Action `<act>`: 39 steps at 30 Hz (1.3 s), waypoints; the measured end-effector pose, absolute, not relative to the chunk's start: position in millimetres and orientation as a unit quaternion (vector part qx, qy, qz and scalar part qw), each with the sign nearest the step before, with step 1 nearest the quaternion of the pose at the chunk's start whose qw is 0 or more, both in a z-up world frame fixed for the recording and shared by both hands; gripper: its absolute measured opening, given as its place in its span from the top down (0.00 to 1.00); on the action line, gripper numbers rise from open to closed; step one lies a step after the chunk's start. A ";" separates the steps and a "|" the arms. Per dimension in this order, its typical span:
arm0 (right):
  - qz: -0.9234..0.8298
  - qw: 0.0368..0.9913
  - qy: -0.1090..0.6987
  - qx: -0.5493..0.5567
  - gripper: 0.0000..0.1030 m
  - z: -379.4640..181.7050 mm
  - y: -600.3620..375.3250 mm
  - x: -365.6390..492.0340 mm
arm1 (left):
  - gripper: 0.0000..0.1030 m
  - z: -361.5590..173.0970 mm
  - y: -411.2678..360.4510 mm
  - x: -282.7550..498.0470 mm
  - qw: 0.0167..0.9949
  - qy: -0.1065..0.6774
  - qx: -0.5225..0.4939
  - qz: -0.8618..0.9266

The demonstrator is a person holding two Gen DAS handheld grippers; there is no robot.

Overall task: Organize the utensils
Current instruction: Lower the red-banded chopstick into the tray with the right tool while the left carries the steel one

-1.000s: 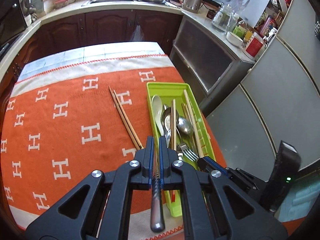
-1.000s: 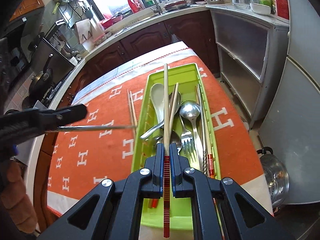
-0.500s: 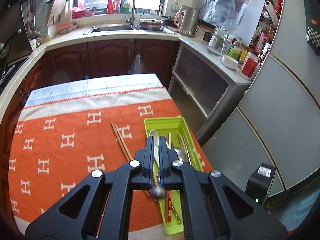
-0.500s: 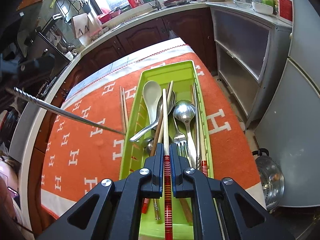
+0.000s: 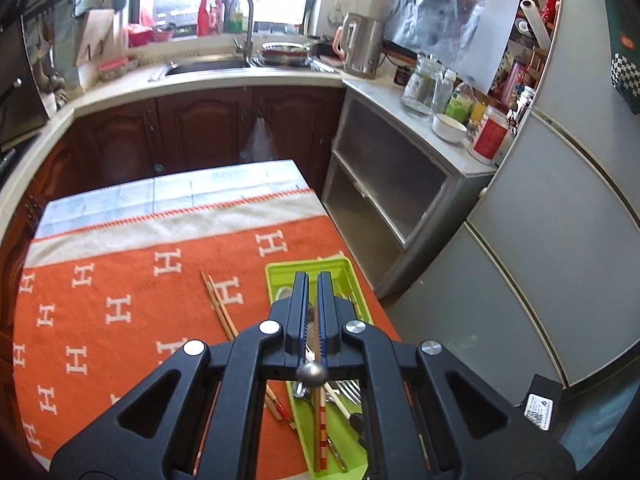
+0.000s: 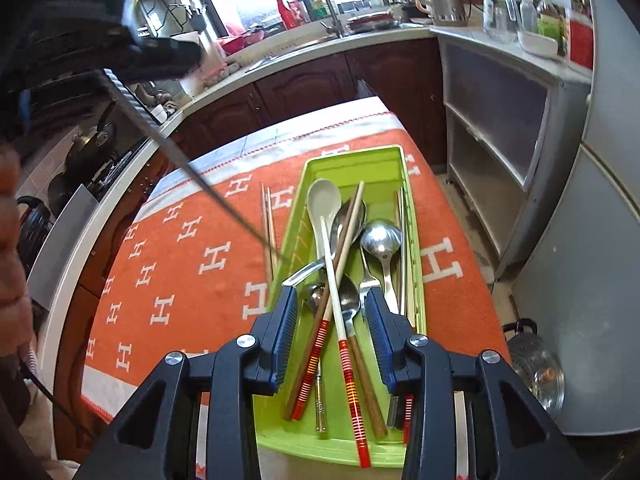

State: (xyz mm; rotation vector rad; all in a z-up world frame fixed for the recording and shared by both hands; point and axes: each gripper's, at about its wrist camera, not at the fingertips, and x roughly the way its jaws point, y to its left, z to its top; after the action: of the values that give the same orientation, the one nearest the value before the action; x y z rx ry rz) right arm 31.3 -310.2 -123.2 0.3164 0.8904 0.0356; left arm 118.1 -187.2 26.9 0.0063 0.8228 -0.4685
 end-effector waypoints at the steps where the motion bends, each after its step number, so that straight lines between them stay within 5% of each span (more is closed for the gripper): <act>1: 0.018 0.892 0.425 0.152 0.65 -120.7 -309.7 30.7 | 0.98 23.2 -188.4 118.2 0.888 0.399 -0.002 -0.228; 31: 0.026 0.874 0.446 0.192 0.75 -149.2 -316.7 65.0 | 0.98 6.8 -225.1 158.6 0.939 0.276 0.011 -0.206; 39: 0.014 0.874 0.447 0.190 0.75 -155.1 -324.3 56.9 | 0.98 -41.6 -222.1 166.9 0.914 0.344 0.012 -0.216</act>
State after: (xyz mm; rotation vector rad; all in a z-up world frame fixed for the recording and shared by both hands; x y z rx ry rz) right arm 56.9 -324.3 -155.1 0.3972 0.9341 0.0289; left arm 166.9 -222.1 -41.6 0.0255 0.7085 -0.4458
